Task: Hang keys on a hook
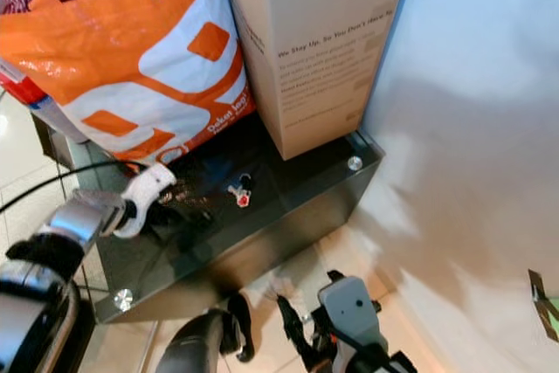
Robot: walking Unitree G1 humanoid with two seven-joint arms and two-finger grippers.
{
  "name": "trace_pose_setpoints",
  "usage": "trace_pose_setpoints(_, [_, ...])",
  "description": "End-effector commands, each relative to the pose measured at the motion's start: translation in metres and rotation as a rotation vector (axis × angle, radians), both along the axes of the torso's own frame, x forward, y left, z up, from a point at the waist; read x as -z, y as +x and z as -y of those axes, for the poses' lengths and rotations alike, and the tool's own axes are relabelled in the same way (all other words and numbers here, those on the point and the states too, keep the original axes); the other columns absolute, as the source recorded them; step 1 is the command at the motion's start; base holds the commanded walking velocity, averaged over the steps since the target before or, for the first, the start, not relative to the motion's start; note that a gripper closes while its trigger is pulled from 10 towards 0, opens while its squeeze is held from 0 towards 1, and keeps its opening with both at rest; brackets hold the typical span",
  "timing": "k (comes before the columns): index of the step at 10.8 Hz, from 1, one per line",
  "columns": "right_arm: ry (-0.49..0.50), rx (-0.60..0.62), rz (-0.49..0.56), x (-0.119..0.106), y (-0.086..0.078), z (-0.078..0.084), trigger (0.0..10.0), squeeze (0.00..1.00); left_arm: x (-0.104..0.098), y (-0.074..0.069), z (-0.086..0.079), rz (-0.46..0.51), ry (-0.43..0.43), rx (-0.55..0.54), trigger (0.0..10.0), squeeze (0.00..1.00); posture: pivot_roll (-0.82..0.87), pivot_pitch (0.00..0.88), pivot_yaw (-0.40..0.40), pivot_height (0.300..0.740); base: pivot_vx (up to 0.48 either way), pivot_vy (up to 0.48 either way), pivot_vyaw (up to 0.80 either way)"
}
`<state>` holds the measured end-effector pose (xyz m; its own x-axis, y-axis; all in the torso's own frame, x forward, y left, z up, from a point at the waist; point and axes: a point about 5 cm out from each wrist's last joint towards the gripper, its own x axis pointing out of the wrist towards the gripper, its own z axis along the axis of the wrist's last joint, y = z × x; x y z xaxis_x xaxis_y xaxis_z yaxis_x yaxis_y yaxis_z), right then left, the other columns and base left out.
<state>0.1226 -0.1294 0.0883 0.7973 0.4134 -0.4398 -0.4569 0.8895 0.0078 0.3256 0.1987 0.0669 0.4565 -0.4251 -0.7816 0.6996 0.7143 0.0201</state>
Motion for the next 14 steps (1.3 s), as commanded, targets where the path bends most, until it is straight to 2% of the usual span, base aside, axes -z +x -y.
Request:
trace_pose_setpoints(1, [0.009,-0.003,-0.017,0.0,-0.004,-0.002,10.0,0.0,0.007,-0.006,-0.004,-0.017,0.025,0.006,0.0,0.0,-0.25,0.285,0.112,0.732,0.0,0.0,0.0])
trace_pose_setpoints(2, [0.011,-0.002,-0.017,0.0,-0.004,-0.002,10.0,0.0,-0.001,0.002,-0.02,0.108,0.168,-0.073,10.0,0.0,-0.25,0.286,0.118,0.732,0.0,0.0,0.0])
trace_pose_setpoints(3, [0.012,-0.002,-0.018,0.0,-0.004,-0.003,10.0,0.0,-0.008,0.007,-0.029,0.172,0.213,-0.132,10.0,0.0,-0.25,0.286,0.118,0.732,0.0,0.0,0.0])
trace_pose_setpoints(4, [0.013,-0.003,-0.019,0.0,-0.004,-0.003,10.0,0.0,-0.012,0.009,-0.032,0.199,0.204,-0.166,10.0,0.0,-0.25,0.286,0.118,0.732,0.0,0.0,0.0])
trace_pose_setpoints(5, [0.013,-0.005,-0.018,-0.001,-0.004,-0.003,10.0,0.0,-0.013,0.009,-0.032,0.221,0.186,-0.169,10.0,1.0,-0.25,0.286,0.115,0.732,0.0,0.0,0.0])
trace_pose_setpoints(10, [0.013,-0.007,-0.02,-0.001,-0.005,-0.003,10.0,0.0,-0.014,0.014,-0.037,0.279,0.231,-0.202,10.0,1.0,-0.25,0.289,0.114,0.732,0.0,0.0,0.0])
trace_pose_setpoints(11, [0.013,-0.007,-0.021,-0.001,-0.005,-0.003,10.0,0.0,-0.008,0.012,-0.038,0.266,0.24,-0.202,10.0,1.0,-0.25,0.29,0.112,0.732,0.0,0.0,0.0])
trace_pose_setpoints(13, [0.011,-0.01,-0.023,-0.002,-0.006,-0.003,10.0,0.0,0.002,0.009,-0.028,0.22,0.178,-0.158,10.0,1.0,-0.26,0.294,0.104,0.732,0.0,0.0,0.0])
trace_pose_setpoints(14, [0.009,-0.01,-0.024,-0.003,-0.006,-0.002,10.0,0.0,0.005,0.009,-0.028,0.22,0.193,-0.15,10.0,1.0,-0.26,0.296,0.099,0.732,0.0,0.0,0.0])
